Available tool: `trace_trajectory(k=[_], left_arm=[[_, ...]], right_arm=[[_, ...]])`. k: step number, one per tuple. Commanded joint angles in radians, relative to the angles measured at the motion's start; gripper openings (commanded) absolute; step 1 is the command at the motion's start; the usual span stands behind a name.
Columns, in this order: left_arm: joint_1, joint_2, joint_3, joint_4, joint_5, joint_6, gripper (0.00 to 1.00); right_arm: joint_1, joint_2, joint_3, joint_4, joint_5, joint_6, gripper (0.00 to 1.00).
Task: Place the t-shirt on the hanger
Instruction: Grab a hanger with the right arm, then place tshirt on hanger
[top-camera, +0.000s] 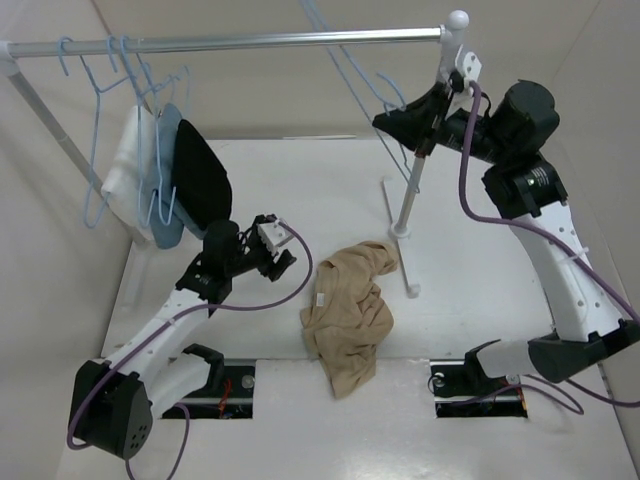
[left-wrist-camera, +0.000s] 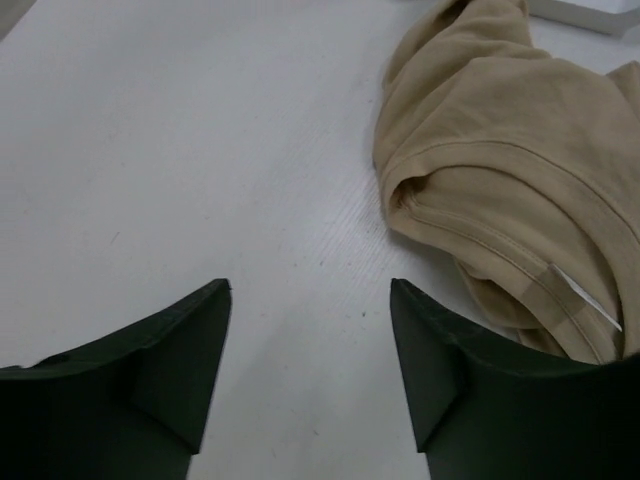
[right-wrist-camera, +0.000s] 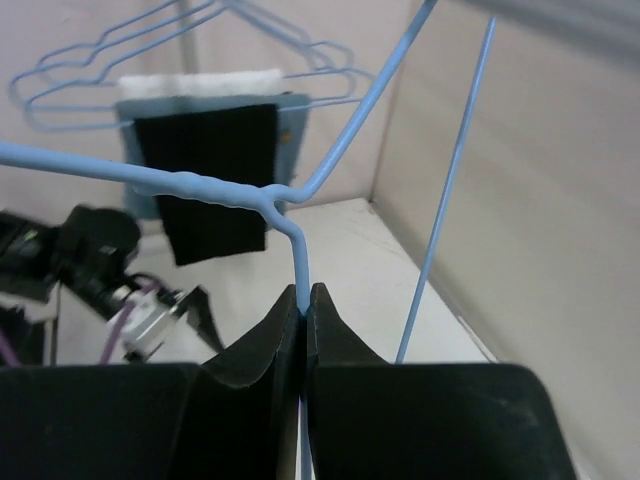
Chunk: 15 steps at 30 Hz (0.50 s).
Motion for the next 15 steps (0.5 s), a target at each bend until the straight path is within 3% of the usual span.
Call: trace_trajectory(k=[1,4,8,12,15], left_arm=[[-0.004,0.041,0.001,0.026,-0.102,-0.068,0.58],[-0.074,0.099,0.061,-0.152,0.012,0.069,0.58],[-0.239,0.199,0.179,-0.223,-0.084,0.081,0.66],[-0.239,0.362,0.280,-0.232,-0.047,0.006,0.85],[-0.184,0.414,0.289,-0.232,0.130,-0.037,0.98]], right_arm=[[0.010,-0.076,-0.101,0.046,-0.197,-0.093,0.00],[-0.002,-0.153,-0.270,0.007,-0.197,-0.134,0.00],[-0.022,-0.196,-0.378,-0.095,-0.182,-0.212,0.00],[-0.065,-0.239,-0.468,-0.128,-0.136,-0.232,0.00],[-0.102,-0.263,-0.514,-0.137,-0.136,-0.241,0.00]])
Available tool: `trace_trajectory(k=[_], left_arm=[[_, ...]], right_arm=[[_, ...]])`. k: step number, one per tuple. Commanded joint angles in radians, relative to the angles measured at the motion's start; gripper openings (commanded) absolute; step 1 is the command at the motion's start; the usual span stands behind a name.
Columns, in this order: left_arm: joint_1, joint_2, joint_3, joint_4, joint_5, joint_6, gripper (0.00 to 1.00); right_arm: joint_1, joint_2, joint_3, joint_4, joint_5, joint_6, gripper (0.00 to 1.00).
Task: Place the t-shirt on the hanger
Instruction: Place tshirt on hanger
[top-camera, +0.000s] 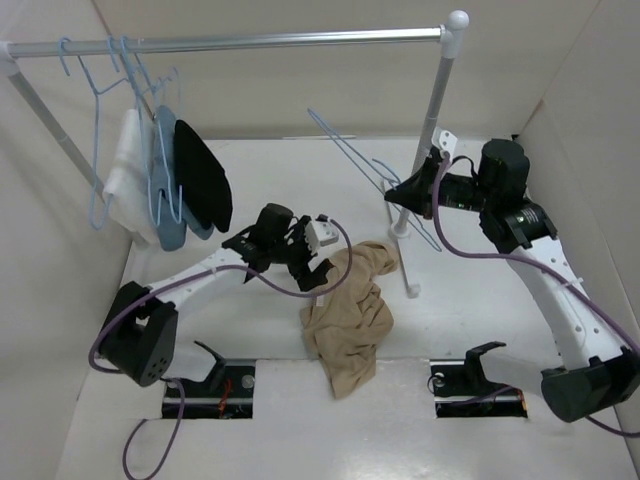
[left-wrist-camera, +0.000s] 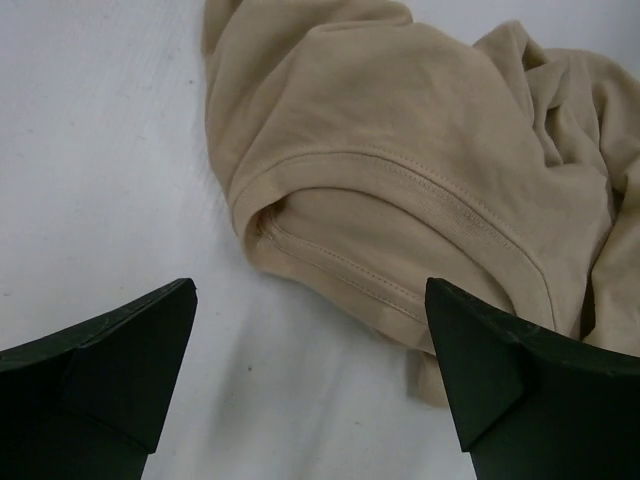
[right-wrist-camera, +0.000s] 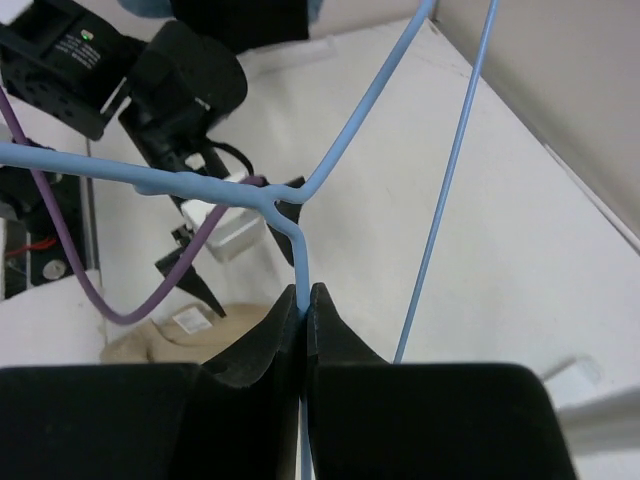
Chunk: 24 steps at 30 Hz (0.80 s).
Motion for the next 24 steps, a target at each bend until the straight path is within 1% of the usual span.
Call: trace_trajectory(k=[1,2,5,7,9,13,14,19,23,24], left_arm=[[0.043,0.029,0.027,-0.005,0.138,-0.081,0.99],[0.043,0.039,0.027,-0.005,0.138,-0.116,0.99],[0.043,0.068,0.016,0.024,0.121,-0.116,0.99],[0.043,0.089,0.005,0.035,0.101,-0.151,0.99],[0.043,0.108,0.005,0.015,0.099,-0.162,0.99],[0.043,0.118,0.005,-0.010,0.174,-0.090,0.99],[0.043,0.134,0.017,-0.022,0.197,-0.052,0.99],[0.043,0.174,0.027,-0.034,0.259,0.026,0.99],[0.043,0.229,0.074,-0.086,0.288,0.066,0.85],[0.043,0.241,0.074,-0.102,0.288,0.066,0.67]], right_arm=[[-0.041,-0.062,-0.045,0.004,-0.003,-0.047,0.00],[-0.056,-0.074,-0.057,-0.006,-0.003,-0.056,0.00],[-0.067,-0.096,-0.090,-0.007,-0.003,-0.057,0.00],[-0.078,-0.096,-0.090,0.003,-0.003,-0.067,0.00],[-0.087,-0.096,-0.090,0.003,-0.003,-0.078,0.00],[-0.096,-0.083,-0.080,0.003,-0.003,-0.089,0.00],[-0.107,-0.074,-0.080,0.003,-0.003,-0.098,0.00],[-0.116,-0.044,-0.059,-0.016,-0.012,-0.122,0.00],[-0.116,-0.044,-0.059,-0.054,0.014,-0.141,0.00],[-0.116,-0.044,-0.059,-0.054,0.023,-0.141,0.00]])
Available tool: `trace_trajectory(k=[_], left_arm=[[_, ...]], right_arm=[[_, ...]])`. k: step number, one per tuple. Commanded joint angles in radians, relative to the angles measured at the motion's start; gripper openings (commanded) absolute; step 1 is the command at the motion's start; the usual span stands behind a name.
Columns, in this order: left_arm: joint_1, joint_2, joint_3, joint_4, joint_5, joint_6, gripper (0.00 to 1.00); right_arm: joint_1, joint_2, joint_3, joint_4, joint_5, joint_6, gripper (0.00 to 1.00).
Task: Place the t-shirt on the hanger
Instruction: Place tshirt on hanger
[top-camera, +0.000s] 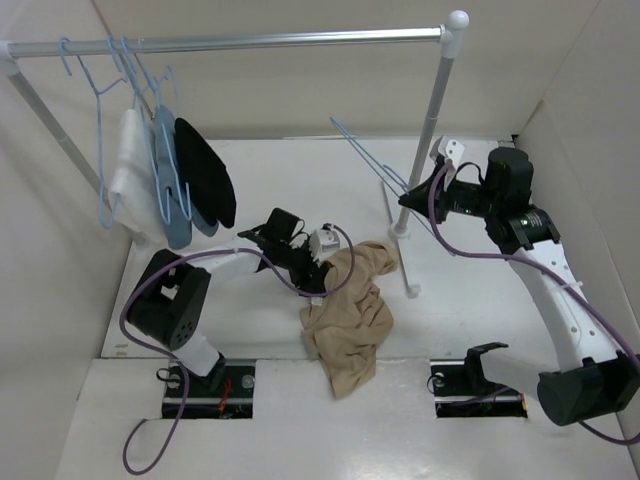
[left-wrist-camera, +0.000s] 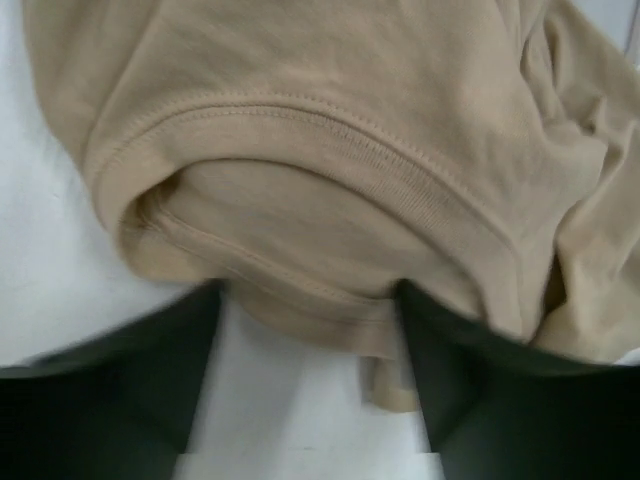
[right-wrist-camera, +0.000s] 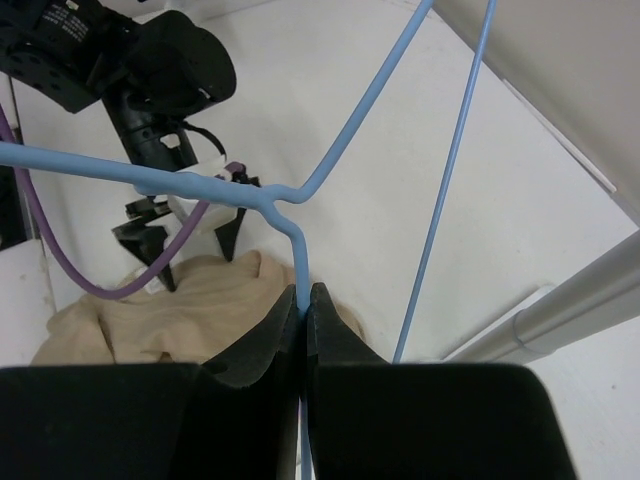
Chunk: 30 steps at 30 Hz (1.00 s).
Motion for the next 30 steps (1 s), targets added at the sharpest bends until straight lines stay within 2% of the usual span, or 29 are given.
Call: trace_trajectory(k=[1,4,9,10,11,13,14,18,20,21,23,26,27,28,29,30], left_arm=[[-0.001,0.010,0.056,-0.051,0.064,0.058,0.50],[0.008,-0.002,0.056,-0.051,0.045,0.077,0.00],[0.034,-0.058,0.162,-0.089,-0.135,0.091,0.00],[0.034,-0.077,0.183,-0.099,-0.235,0.120,0.00],[0.034,-0.086,0.215,-0.108,-0.286,0.225,0.00],[0.034,-0.105,0.237,-0.120,-0.400,0.338,0.00],[0.034,-0.120,0.237,-0.102,-0.526,0.379,0.00],[-0.033,-0.146,0.246,-0.022,-0.738,0.609,0.00],[-0.078,-0.160,0.246,-0.040,-0.750,0.680,0.00],[-0.126,-0.172,0.255,-0.071,-0.711,0.680,0.00],[-0.179,-0.172,0.265,-0.204,-0.642,0.680,0.00],[-0.227,-0.172,0.252,-0.342,-0.415,0.671,0.00],[-0.227,-0.172,0.252,-0.358,-0.356,0.662,0.04],[-0.227,-0.172,0.243,-0.358,-0.268,0.624,0.15],[-0.227,-0.172,0.243,-0.358,-0.249,0.601,0.34],[-0.227,-0.172,0.243,-0.358,-0.248,0.582,0.72]], right_arm=[[-0.009,-0.012,0.036,-0.001,0.003,-0.036,0.00],[-0.009,-0.003,0.036,-0.029,0.003,-0.045,0.00],[-0.009,-0.021,0.027,-0.073,0.034,-0.082,0.00],[-0.009,-0.030,0.027,-0.085,0.034,-0.096,0.00],[-0.009,-0.030,0.027,-0.096,0.034,-0.096,0.00],[-0.009,-0.030,0.027,-0.118,0.034,-0.110,0.00],[-0.009,-0.030,0.027,-0.118,0.034,-0.110,0.00],[-0.009,-0.050,0.027,-0.106,0.045,-0.110,0.00],[-0.009,-0.050,0.027,-0.093,0.045,-0.101,0.00],[-0.009,-0.059,0.027,-0.093,0.045,-0.100,0.00],[-0.009,-0.059,0.027,-0.093,0.045,-0.100,0.00],[-0.009,-0.059,0.027,-0.102,0.054,-0.100,0.00],[-0.009,-0.059,0.018,-0.114,0.054,-0.100,0.00],[-0.009,-0.069,0.018,-0.115,0.054,-0.100,0.00],[-0.009,-0.069,0.008,-0.115,0.054,-0.100,0.00],[-0.009,-0.069,-0.001,-0.115,0.054,-0.100,0.00]])
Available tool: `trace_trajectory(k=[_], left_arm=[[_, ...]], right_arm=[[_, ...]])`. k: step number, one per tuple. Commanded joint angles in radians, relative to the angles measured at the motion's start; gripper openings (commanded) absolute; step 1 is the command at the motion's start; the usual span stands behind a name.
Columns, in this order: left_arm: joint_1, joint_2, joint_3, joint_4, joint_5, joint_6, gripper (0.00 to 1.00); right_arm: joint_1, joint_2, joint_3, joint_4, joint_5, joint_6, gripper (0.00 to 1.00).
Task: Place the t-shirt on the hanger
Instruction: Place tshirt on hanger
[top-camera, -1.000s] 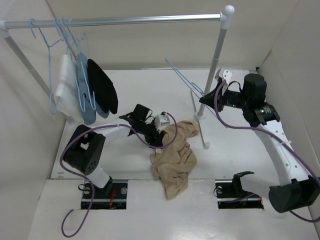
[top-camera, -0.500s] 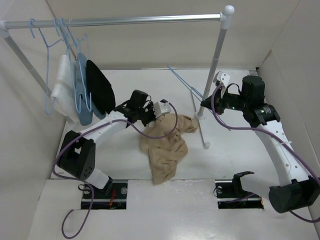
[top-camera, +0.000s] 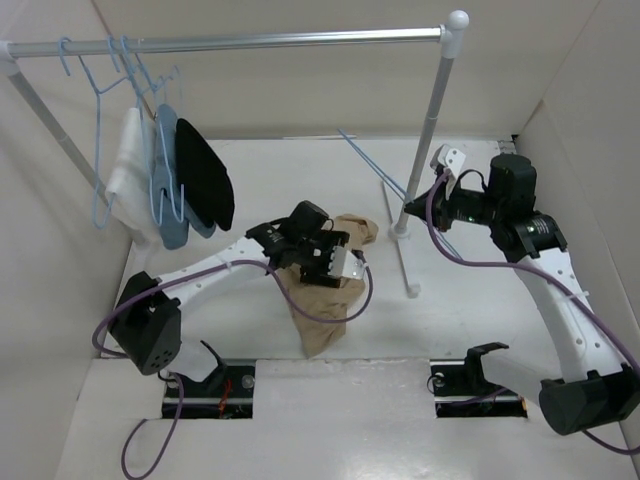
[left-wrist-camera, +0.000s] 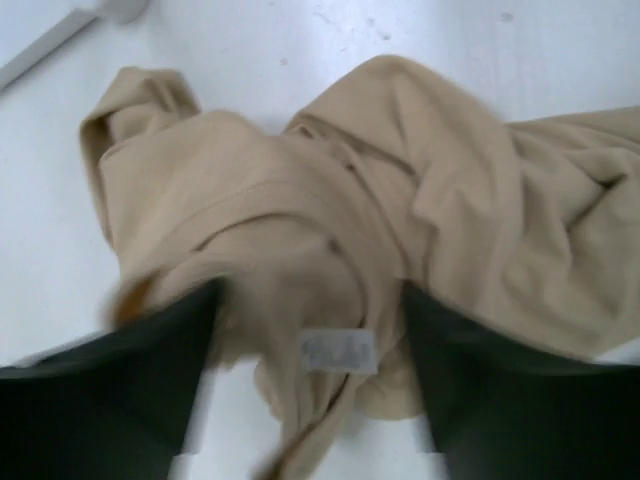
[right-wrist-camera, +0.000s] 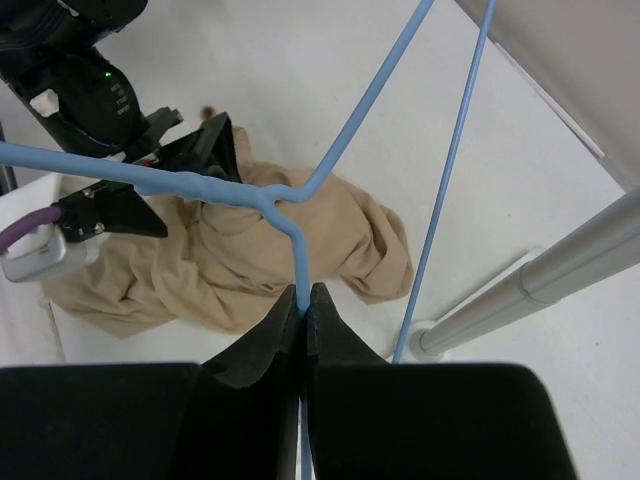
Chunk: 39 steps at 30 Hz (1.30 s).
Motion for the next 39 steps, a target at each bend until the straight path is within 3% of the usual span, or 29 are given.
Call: trace_trajectory(k=[1,2,5,6,8,9,11,12,15,19,26,28,34,39], left_arm=[[0.008,-0.039,0.012,-0.076,0.141,-0.046,0.88],[-0.001,-0.039,0.012,-0.076,0.124,-0.056,1.00],[0.011,-0.063,0.012,-0.015,0.012,-0.163,1.00],[0.028,-0.080,0.012,0.069,-0.020,-0.282,1.00],[0.091,-0.110,0.012,0.164,-0.075,-0.417,1.00],[0.179,-0.120,0.012,0.201,-0.076,-0.481,1.00],[0.266,-0.120,0.021,0.223,-0.076,-0.612,0.94],[0.324,-0.129,0.022,0.208,-0.076,-0.625,0.87],[0.357,-0.138,-0.011,0.100,-0.056,-0.579,0.85],[0.384,-0.129,-0.078,-0.074,0.007,-0.449,0.95],[0.384,-0.126,-0.205,0.081,-0.086,-0.390,0.95],[0.393,-0.114,-0.206,0.157,-0.125,-0.421,0.92],[0.393,-0.068,-0.224,0.240,-0.159,-0.406,0.64],[0.393,-0.045,-0.248,0.169,-0.048,-0.359,0.66]], right_arm=[[-0.008,-0.022,0.000,0.013,-0.004,-0.018,0.00],[-0.008,-0.022,-0.013,0.027,-0.015,-0.018,0.00],[-0.008,-0.022,-0.022,0.041,-0.015,-0.018,0.00],[-0.008,-0.011,-0.022,0.041,-0.015,-0.018,0.00],[0.001,0.002,-0.022,0.041,-0.015,-0.018,0.00],[0.010,0.016,-0.022,0.030,-0.004,-0.018,0.00],[0.033,0.041,-0.022,0.006,0.010,-0.028,0.00],[0.046,0.041,-0.022,0.006,0.022,-0.042,0.00],[0.099,0.075,-0.001,-0.017,0.051,-0.065,0.00],[0.142,0.127,0.036,-0.017,0.051,-0.065,0.00],[0.167,0.160,0.056,-0.027,0.060,-0.085,0.00],[0.167,0.160,0.066,-0.037,0.060,-0.094,0.00],[0.176,0.150,0.046,-0.047,0.071,-0.094,0.00],[0.176,0.141,0.046,-0.065,0.071,-0.104,0.00]])
